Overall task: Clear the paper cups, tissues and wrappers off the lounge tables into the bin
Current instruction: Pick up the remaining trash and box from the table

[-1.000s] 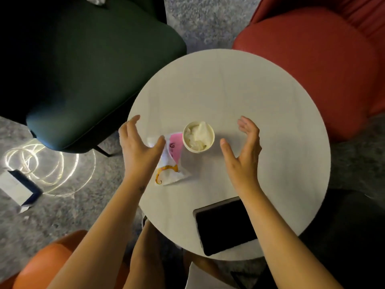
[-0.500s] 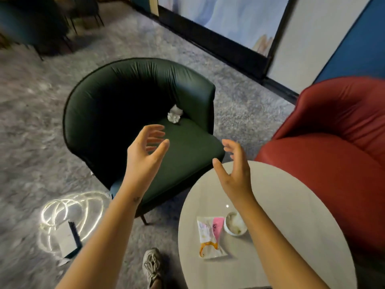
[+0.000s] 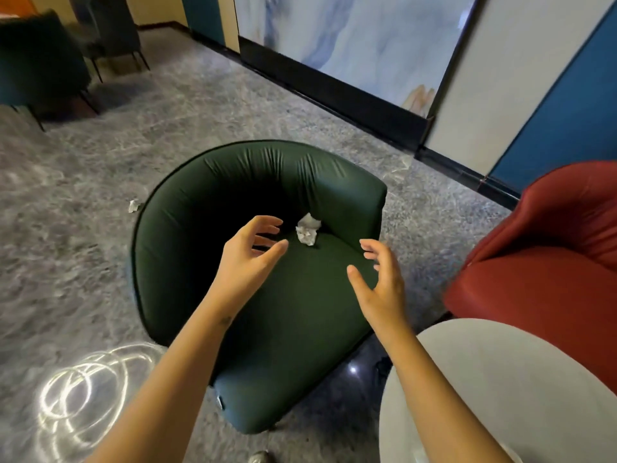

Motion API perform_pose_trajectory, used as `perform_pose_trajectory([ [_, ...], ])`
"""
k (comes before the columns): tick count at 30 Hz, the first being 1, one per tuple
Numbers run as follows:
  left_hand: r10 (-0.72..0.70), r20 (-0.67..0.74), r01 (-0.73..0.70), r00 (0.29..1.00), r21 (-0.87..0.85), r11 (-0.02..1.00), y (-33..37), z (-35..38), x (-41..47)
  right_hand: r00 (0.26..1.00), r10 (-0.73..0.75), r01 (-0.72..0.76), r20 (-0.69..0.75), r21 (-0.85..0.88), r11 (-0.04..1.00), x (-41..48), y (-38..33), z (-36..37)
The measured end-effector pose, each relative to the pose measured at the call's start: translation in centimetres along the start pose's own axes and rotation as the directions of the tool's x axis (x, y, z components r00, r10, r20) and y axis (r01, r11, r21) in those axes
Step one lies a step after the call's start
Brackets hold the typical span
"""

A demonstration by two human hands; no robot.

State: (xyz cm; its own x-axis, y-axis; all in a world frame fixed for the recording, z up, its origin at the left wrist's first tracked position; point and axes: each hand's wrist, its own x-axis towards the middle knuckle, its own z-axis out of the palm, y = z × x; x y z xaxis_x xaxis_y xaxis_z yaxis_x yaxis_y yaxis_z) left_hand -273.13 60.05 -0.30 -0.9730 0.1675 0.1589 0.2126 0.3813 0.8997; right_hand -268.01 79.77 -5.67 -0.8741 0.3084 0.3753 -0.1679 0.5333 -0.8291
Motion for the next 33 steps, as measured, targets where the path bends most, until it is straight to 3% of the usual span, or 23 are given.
perform_pose_trajectory([
  [8, -0.067, 0.026, 0.067, 0.997, -0.002, 0.998, -5.4, -5.7, 5.7, 0.999, 0.043, -0.041, 0.014, -0.110, 0.993, 3.3, -0.5, 6.4],
  [18, -0.145, 0.037, 0.145, 0.989, -0.021, 0.989, -9.9, -3.5, 14.0, 0.992, 0.119, -0.114, 0.048, -0.098, 0.989, 10.8, 4.3, 11.3],
  [25, -0.246, 0.040, 0.247, 0.968, -0.002, 0.969, -16.7, 3.0, 23.9, 0.975, 0.199, -0.188, 0.103, -0.107, 0.976, 20.0, 13.9, 16.9],
  [33, -0.416, 0.082, 0.418, 0.906, -0.017, 0.908, -32.2, 13.8, 27.9, 0.911, 0.337, -0.280, 0.239, -0.242, 0.929, 21.9, 30.3, 26.5],
])
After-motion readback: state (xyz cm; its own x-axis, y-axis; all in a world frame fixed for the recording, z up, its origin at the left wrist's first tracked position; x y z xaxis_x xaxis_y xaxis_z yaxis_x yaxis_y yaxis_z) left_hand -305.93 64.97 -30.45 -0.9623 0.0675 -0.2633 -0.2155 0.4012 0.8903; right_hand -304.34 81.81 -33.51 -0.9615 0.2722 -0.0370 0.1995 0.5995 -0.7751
